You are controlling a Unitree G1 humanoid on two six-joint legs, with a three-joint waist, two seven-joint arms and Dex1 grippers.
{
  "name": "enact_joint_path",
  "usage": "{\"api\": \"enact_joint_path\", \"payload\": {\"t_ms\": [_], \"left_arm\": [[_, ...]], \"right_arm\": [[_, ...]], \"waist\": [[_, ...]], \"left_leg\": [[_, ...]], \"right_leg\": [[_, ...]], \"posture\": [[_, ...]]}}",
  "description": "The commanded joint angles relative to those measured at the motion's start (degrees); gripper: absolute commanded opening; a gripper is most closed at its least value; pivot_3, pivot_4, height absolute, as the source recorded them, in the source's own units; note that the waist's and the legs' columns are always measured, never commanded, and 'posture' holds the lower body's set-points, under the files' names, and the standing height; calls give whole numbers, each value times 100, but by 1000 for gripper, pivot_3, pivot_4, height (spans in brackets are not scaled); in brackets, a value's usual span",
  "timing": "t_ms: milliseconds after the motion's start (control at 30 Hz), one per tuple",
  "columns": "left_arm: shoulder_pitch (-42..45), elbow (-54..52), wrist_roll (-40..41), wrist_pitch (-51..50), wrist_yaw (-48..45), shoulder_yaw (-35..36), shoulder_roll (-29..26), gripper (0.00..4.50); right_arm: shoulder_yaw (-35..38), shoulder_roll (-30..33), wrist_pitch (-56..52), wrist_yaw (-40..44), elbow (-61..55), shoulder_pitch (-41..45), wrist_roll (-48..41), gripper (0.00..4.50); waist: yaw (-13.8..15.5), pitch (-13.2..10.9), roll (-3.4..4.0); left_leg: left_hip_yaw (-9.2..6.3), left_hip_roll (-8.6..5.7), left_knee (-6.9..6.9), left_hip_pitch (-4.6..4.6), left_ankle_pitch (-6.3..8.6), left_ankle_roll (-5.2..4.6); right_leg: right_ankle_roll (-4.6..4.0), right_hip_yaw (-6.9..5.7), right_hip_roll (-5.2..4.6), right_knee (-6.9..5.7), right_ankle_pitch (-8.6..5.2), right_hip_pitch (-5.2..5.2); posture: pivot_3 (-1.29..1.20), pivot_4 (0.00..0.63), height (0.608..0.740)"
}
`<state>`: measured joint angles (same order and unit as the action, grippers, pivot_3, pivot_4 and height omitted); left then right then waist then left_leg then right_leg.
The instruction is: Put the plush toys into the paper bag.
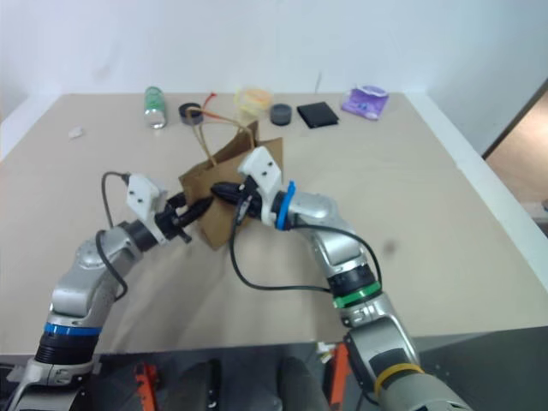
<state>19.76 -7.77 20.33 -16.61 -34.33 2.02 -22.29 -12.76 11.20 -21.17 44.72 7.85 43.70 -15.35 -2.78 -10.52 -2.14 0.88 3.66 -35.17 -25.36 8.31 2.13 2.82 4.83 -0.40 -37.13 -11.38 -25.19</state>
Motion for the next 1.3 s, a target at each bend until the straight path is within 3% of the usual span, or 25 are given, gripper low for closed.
{"api": "enact_joint_path", "payload": {"t_ms": [33,133,200,233,333,367,500,667,867,1300], "left_arm": [[129,-92,93,64,-73,115,-34,14],[141,-52,140,68,-148,179,-85,14],[157,-61,221,85,-252,230,-118,0],[166,-74,279,90,-316,252,-136,0],[166,-113,537,85,-780,283,-295,0],[152,-116,566,132,-901,284,-345,0],[67,-212,1047,39,-1838,350,-758,0],[-145,-338,1374,36,-2914,367,-1381,0],[-276,-249,1718,-165,-4299,300,-2244,0],[711,899,1295,-295,-4486,30,-2218,0]], "right_arm": [[232,41,2,89,-376,41,-195,0],[515,380,-201,486,-699,-67,-608,0],[845,776,-741,929,-975,-129,-1233,651],[1013,988,-1029,1151,-1090,-147,-1561,762],[1540,1965,-1766,2062,-1211,-157,-2414,2116],[1663,2213,-1859,2250,-1152,-138,-2537,2753],[1723,3642,-1448,3580,-137,-26,-2143,4445],[1677,4154,-966,4131,837,278,-1788,4445],[1614,4386,-592,4471,1192,513,-1440,4445],[1821,4574,-1033,4588,-344,115,-2096,4445]], "waist": [[0,0,0],[11,0,0],[19,0,0],[25,0,0],[23,-1,0],[19,-1,0],[12,-4,5],[-79,-5,7],[-136,-9,14],[-131,-12,18]], "left_leg": [[0,0,0,0,0,0],[0,0,0,-2,0,0],[-1,-1,-1,-4,0,0],[-1,-1,-1,-5,0,0],[-1,-3,-3,-8,0,0],[0,-3,-3,-7,1,0],[0,-3,-1,-6,3,-1],[8,-1,2,10,13,-4],[10,-2,2,3,15,1],[10,-1,2,1,18,5]], "right_leg": [[0,0,0,0,0,0],[0,0,0,0,0,0],[3,0,-1,1,-3,2],[3,0,-2,1,-3,2],[5,1,-7,4,-5,3],[4,0,-7,5,-6,3],[-2,-1,-6,5,-10,-2],[-7,3,-4,4,-13,-4],[-7,3,-7,5,-16,-8],[-4,2,-7,4,-20,-9]], "posture": [[0,150,740],[0,150,740],[0,150,740],[0,150,740],[0,150,740],[0,150,740],[0,150,740],[0,150,740],[0,150,740],[0,150,740]]}}
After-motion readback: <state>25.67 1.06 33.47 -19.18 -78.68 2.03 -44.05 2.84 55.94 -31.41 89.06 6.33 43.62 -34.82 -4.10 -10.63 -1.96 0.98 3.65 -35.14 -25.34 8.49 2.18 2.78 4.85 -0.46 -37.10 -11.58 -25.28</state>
